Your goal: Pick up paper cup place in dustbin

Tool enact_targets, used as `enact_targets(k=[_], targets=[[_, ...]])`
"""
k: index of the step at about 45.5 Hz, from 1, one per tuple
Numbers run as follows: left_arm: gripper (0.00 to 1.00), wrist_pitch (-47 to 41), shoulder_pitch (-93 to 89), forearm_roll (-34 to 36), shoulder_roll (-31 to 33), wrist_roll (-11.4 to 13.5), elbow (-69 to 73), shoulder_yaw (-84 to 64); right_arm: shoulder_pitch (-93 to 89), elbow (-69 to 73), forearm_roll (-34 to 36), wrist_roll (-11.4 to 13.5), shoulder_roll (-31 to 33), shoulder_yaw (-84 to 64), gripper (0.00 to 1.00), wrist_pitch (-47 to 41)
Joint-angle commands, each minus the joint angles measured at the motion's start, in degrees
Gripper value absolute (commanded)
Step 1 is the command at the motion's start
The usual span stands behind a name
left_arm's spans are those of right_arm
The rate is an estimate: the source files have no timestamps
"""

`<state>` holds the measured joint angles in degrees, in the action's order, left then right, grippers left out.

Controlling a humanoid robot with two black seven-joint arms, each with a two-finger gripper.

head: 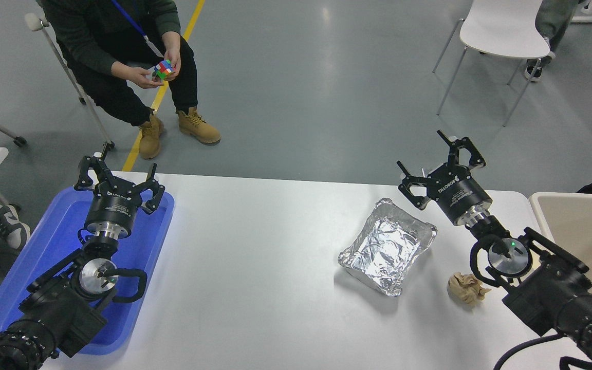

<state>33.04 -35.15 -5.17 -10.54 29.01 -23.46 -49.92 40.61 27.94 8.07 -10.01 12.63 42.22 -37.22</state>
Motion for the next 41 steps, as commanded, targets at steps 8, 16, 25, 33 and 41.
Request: enact_targets(k=[8,16,25,33,41], targets=[[1.0,0.0,-0.1,0.1,0.0,0.0,0.0,0.0,9.4,-0.9,-7.5,0.3,3.2,-11.5,1.0,2.4],[1.0,0.0,-0.1,0.1,0.0,0.0,0.0,0.0,13.2,-0.9,-9.6,0.4,4.8,-18.9,1.0,2.8],[1.0,0.1,-0.1,0.1,0.0,0.0,-0.1,0.0,17.8,-0.3,-15.3,0.5,7.4,-27.4,1.0,2.8],[1.0,0.1,-0.1,0.1,0.0,0.0,-0.1,0.0,22.2,6.0,-19.8,0.4,12.1,-33.2,1.0,2.6],[1.0,0.1,-0.1,0.1,-0.1,0.0,-0.1,0.0,27.3,12.0,-25.6,0.5,14.5,-40.5,1.0,2.6]])
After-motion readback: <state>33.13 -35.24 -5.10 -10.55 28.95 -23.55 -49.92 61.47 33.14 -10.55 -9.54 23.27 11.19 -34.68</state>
